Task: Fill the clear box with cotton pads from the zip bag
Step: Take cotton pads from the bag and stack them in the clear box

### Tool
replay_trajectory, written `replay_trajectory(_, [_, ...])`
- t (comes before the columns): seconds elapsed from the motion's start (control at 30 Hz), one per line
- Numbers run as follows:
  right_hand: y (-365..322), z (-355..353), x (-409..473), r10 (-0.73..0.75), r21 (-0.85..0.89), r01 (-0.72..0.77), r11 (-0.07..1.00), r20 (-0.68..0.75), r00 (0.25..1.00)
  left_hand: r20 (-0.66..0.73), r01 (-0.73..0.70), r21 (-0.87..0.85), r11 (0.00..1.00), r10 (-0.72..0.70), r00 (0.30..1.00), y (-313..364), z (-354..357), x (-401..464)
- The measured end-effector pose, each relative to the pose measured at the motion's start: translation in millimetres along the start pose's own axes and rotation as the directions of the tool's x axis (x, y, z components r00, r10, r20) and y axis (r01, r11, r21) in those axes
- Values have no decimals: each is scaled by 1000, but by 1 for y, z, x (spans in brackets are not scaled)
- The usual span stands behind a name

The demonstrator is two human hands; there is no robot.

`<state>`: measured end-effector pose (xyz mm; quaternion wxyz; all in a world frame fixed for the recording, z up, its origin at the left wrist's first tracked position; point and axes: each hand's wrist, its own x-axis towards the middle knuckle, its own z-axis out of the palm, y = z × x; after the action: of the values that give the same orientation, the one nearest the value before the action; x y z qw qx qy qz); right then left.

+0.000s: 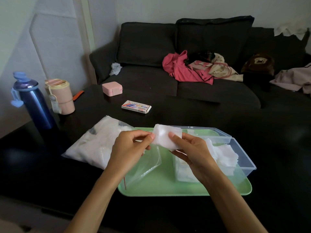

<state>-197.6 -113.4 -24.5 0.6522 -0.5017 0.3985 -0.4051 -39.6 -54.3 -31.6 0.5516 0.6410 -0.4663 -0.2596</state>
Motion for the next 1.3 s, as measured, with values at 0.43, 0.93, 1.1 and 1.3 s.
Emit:
replay_trajectory(0.43, [-19,-44,4,36,-182,-32,983,22,999,157,-162,65,985,150,976,4,29,3])
replay_trajectory(0.93, [-17,-70,28,349,-829,-274,487,-104,932,260,-288,482,827,179,949,-13,59,13])
replay_trajectory(1.1, [-4,-67,31,221,-963,-43,265,17,975,519,-623,531,574,361,775,-5,60,9])
replay_trajectory(1.3, [-52,-76,32,297,-961,242,130,271,916,596,-642,553,531,287,750,-9,62,5])
